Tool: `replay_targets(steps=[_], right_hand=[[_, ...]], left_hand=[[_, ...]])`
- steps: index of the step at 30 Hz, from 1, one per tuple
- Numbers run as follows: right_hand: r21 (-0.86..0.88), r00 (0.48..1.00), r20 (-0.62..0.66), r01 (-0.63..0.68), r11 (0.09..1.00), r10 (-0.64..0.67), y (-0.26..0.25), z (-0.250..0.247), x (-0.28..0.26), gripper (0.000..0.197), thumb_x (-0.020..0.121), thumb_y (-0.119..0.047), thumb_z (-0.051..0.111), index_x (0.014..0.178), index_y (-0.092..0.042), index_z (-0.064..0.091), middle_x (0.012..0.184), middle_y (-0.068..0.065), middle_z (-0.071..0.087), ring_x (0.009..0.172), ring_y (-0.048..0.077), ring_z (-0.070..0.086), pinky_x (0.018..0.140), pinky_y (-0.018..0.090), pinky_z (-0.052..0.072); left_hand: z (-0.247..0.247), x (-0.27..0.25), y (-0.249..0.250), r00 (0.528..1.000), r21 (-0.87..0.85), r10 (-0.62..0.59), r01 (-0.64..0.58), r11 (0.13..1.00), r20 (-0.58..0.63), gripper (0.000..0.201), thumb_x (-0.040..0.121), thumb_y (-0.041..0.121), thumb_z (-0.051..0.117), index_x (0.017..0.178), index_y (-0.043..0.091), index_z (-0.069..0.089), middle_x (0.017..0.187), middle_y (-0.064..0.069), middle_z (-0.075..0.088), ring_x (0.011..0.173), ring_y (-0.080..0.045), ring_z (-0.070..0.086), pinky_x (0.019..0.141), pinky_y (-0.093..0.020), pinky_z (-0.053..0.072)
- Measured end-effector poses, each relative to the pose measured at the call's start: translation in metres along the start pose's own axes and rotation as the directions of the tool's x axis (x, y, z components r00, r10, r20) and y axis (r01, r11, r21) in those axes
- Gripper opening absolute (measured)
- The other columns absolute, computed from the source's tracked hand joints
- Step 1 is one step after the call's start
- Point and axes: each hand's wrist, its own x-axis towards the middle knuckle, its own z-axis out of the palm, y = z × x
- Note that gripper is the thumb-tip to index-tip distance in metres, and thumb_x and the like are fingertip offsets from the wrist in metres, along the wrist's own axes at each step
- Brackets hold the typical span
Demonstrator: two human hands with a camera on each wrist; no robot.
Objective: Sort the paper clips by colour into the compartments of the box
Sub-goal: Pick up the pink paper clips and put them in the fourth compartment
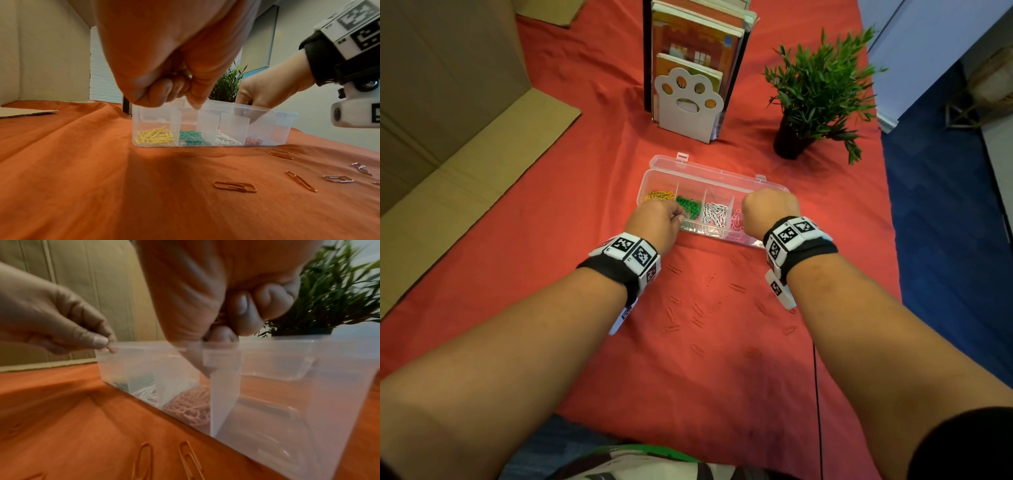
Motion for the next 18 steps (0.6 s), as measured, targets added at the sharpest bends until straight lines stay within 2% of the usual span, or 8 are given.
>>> replay_targets(steps=[3,5,8,11,14,18], right_hand=[[-0.046,0.996,0.079,0.038,0.998,-0.035,-0.003,-0.004,0.007,0.016,0.084,-0.013,0.049,0.091,-0.014,0.064,0.071,0.002,0.054,0.073,0.027,0.054,0.073,0.037,0.051],[-0.064,0.992,0.117,0.053,0.997,-0.045,-0.004,-0.005,0.010,0.012,0.085,-0.016,0.050,0.089,-0.017,0.062,0.064,-0.002,0.047,0.072,0.026,0.052,0.069,0.035,0.049],[-0.087,0.989,0.140,0.060,0.994,-0.048,-0.006,-0.004,0.009,0.010,0.086,-0.016,0.049,0.088,-0.020,0.059,0.073,-0.002,0.051,0.077,0.026,0.056,0.068,0.036,0.047],[-0.126,0.988,0.140,0.079,0.989,-0.061,-0.011,-0.001,0.009,0.010,0.087,-0.013,0.050,0.084,-0.020,0.057,0.078,-0.001,0.054,0.078,0.026,0.058,0.063,0.035,0.044],[-0.164,0.986,0.160,0.078,0.983,-0.052,-0.016,0.000,0.012,0.009,0.086,-0.011,0.055,0.088,-0.018,0.062,0.075,0.000,0.053,0.070,0.025,0.052,0.059,0.033,0.041],[-0.176,0.984,0.175,0.070,0.982,-0.038,-0.019,-0.001,0.013,0.009,0.082,-0.011,0.060,0.080,-0.018,0.055,0.064,-0.002,0.048,0.068,0.024,0.052,0.059,0.032,0.041]], left_hand=[[0.000,0.000,-0.002,1.000,-0.005,0.007,-0.007,1.000,-0.003,0.020,0.089,0.019,0.053,0.100,0.014,0.069,0.097,-0.012,0.069,0.090,-0.026,0.062,0.070,-0.023,0.037],[0.001,-0.001,-0.003,1.000,0.005,0.017,-0.017,1.000,-0.001,0.019,0.089,0.020,0.053,0.099,0.015,0.069,0.098,-0.012,0.068,0.090,-0.026,0.061,0.070,-0.024,0.038],[0.004,-0.002,-0.006,0.999,-0.002,0.045,-0.045,0.999,-0.009,0.019,0.088,0.019,0.054,0.098,0.014,0.069,0.099,-0.013,0.067,0.092,-0.028,0.061,0.076,-0.029,0.044],[0.006,-0.006,-0.009,0.998,0.004,0.059,-0.059,0.998,-0.023,0.020,0.089,0.018,0.053,0.100,0.015,0.068,0.103,-0.013,0.065,0.096,-0.028,0.059,0.081,-0.029,0.042],[0.007,-0.008,-0.009,0.997,0.001,0.066,-0.066,0.998,-0.027,0.021,0.089,0.019,0.052,0.102,0.015,0.068,0.104,-0.012,0.064,0.098,-0.027,0.058,0.081,-0.028,0.041],[0.008,-0.008,-0.010,0.998,-0.009,0.062,-0.062,0.998,-0.031,0.022,0.090,0.020,0.051,0.103,0.015,0.068,0.105,-0.012,0.063,0.095,-0.028,0.059,0.080,-0.028,0.042]])
